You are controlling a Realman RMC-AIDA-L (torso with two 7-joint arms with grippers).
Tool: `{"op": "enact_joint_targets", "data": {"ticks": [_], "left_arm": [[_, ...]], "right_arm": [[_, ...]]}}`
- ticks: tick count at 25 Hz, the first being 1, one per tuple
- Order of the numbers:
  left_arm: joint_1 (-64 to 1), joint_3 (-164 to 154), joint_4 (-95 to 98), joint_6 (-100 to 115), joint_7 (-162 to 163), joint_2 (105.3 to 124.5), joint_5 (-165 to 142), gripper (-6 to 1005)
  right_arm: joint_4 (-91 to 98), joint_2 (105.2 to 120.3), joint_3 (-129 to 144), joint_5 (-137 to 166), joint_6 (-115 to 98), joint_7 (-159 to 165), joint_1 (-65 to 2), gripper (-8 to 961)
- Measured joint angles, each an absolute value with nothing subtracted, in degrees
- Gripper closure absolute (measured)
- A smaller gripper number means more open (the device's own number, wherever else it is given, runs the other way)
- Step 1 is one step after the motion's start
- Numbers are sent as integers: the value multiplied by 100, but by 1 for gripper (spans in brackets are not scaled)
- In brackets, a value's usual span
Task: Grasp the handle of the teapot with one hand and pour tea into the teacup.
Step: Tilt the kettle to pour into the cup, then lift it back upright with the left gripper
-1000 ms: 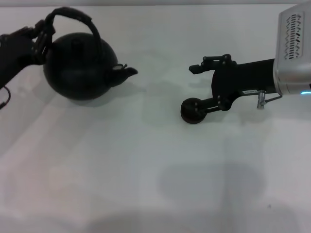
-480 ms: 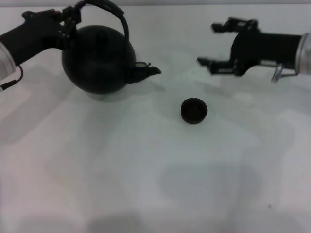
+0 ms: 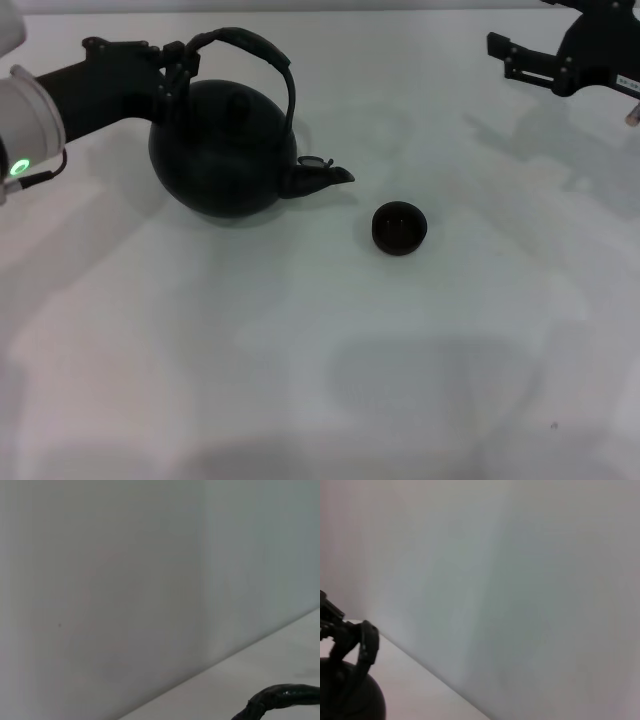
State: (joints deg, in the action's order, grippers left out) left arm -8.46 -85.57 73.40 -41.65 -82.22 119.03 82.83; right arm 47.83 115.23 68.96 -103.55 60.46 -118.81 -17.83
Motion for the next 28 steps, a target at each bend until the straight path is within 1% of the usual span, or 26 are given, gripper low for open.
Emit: {"op": "enact_joint_targets", "data": {"ticks": [5, 10, 18, 28], "left_arm": [[-768, -8728, 8087, -4188, -6963, 11900, 6880, 864], [-765, -8858, 8467, -4249, -6353, 11897, 6228, 864], [-819, -9088, 8803, -4387, -5873, 11892, 5629, 863], [-1074, -9207, 9115, -4851, -5426, 11892, 5108, 865]], "right_arm": [[4611, 11522, 6771, -10362, 6060, -11939, -1767, 93], [4546, 11522, 6749, -10404, 6094, -11952, -1766, 93], [4513, 11514, 6646, -10425, 6135, -11953, -1758, 92], [4508, 11513, 6615, -10433, 6143, -11955, -1766, 92]]}}
